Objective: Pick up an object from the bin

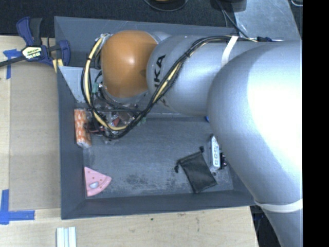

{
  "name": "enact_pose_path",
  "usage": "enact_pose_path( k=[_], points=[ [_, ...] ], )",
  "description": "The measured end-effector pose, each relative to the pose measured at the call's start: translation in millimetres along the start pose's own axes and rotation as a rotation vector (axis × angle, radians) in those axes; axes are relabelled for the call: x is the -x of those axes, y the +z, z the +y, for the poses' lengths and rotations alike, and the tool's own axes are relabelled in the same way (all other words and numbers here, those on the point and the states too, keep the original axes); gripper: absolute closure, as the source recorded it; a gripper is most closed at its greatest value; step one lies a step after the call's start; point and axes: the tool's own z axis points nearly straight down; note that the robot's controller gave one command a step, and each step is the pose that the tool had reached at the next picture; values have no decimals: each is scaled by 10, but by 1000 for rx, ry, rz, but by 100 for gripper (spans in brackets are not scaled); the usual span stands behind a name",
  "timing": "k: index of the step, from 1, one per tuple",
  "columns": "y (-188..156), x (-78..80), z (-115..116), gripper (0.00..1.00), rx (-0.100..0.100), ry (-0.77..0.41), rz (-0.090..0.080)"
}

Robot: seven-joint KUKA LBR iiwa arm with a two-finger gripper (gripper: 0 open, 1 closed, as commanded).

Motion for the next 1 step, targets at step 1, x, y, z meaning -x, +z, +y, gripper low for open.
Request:
enact_pose_path(
  k=[1],
  points=[
    [-224, -5, 3, 100, 1, 0, 3]
  ],
)
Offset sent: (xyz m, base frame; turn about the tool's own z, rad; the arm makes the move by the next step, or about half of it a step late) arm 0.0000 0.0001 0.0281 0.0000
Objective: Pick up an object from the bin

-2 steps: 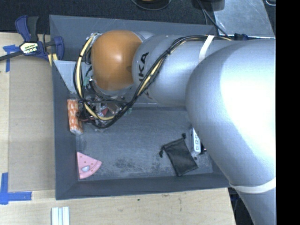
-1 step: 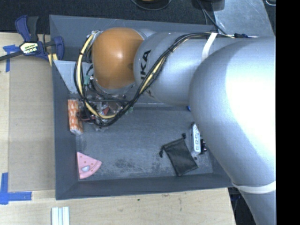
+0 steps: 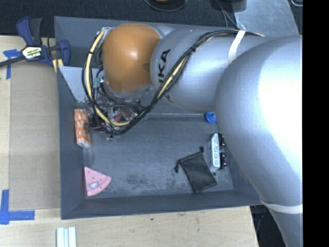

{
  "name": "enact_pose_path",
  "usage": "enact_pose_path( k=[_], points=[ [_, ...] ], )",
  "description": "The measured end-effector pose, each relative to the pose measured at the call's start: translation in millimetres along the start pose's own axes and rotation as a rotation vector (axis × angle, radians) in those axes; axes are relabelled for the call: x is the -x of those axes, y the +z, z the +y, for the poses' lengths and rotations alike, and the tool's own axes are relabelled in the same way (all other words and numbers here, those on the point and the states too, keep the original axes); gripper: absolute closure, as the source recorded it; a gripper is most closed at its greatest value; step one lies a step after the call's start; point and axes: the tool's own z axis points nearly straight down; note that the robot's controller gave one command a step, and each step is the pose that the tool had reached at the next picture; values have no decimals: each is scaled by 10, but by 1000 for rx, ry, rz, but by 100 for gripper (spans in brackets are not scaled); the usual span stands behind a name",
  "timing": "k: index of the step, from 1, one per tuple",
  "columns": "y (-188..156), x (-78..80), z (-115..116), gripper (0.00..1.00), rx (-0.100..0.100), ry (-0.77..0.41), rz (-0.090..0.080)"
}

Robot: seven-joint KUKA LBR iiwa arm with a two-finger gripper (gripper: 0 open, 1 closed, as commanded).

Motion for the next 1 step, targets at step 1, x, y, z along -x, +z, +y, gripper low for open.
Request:
enact_pose_path(
  k=[1],
  points=[
    [-239, 18, -4, 100, -1, 1, -6]
  ],
)
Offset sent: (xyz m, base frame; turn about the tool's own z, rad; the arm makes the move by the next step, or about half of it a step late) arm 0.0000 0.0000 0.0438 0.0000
